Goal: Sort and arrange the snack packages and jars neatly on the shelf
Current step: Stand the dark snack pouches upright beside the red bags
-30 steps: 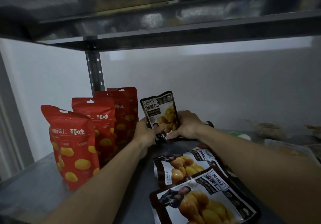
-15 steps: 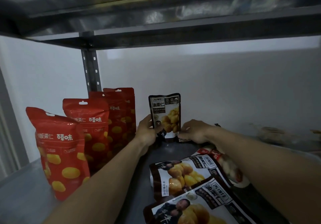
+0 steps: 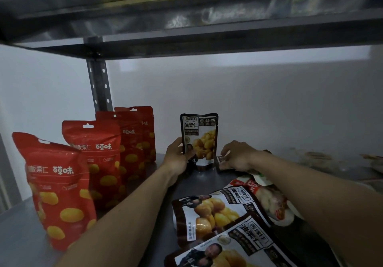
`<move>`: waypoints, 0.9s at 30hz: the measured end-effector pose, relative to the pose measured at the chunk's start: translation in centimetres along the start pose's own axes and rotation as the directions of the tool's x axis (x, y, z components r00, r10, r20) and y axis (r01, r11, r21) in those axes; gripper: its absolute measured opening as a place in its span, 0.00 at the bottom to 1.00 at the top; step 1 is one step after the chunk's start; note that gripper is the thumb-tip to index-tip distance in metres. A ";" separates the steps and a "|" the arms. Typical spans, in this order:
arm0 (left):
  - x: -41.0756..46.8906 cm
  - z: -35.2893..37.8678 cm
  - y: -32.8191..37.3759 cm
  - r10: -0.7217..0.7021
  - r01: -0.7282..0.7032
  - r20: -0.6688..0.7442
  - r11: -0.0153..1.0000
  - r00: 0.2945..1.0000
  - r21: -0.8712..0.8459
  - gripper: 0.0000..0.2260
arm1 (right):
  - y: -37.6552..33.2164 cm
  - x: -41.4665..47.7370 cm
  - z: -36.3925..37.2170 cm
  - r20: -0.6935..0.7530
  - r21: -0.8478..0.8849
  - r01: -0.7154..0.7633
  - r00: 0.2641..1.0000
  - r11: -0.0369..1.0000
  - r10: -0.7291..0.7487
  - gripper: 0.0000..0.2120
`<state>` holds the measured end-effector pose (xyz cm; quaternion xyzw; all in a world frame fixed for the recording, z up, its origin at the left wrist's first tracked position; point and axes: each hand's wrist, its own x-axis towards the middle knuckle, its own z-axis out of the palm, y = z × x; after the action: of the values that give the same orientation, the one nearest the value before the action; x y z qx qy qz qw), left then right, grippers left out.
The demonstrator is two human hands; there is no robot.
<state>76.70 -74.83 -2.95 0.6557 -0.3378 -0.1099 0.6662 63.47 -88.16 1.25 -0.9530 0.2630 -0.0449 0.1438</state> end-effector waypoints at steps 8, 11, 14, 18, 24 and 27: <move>0.4 0.1 -0.4 0.008 -0.008 -0.001 1.000 1.000 -0.007 0.15 | -0.8 1.1 1.0 -0.130 0.281 0.011 0.991 0.960 0.027 0.25; 0.5 0.0 -0.5 0.020 -0.020 -0.010 1.000 1.000 -0.011 0.15 | -1.3 1.3 1.2 -0.183 0.336 0.008 0.982 0.942 0.057 0.22; 0.4 -0.2 -0.7 0.021 -0.022 -0.033 1.000 0.999 -0.020 0.14 | -1.5 1.4 1.4 -0.198 0.353 0.004 0.978 0.936 0.070 0.17; 0.4 -0.3 -0.7 0.019 -0.020 -0.047 1.000 0.999 -0.018 0.14 | -1.5 1.8 1.7 -0.216 0.369 0.008 0.973 0.929 0.077 0.16; 0.1 -0.3 -0.2 -0.001 0.001 -0.067 1.000 0.998 -0.003 0.16 | -1.4 1.3 0.9 -0.241 0.323 0.049 0.970 0.945 0.031 0.20; -0.2 -0.6 0.6 0.019 -0.017 -0.093 0.999 0.995 0.027 0.20 | -0.6 0.6 -0.8 -0.245 0.280 0.081 0.969 0.957 -0.011 0.23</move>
<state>76.75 -74.13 -2.35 0.6658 -0.3136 -0.0688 0.6735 64.14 -88.18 2.23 -0.9152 0.2468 -0.2015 0.2468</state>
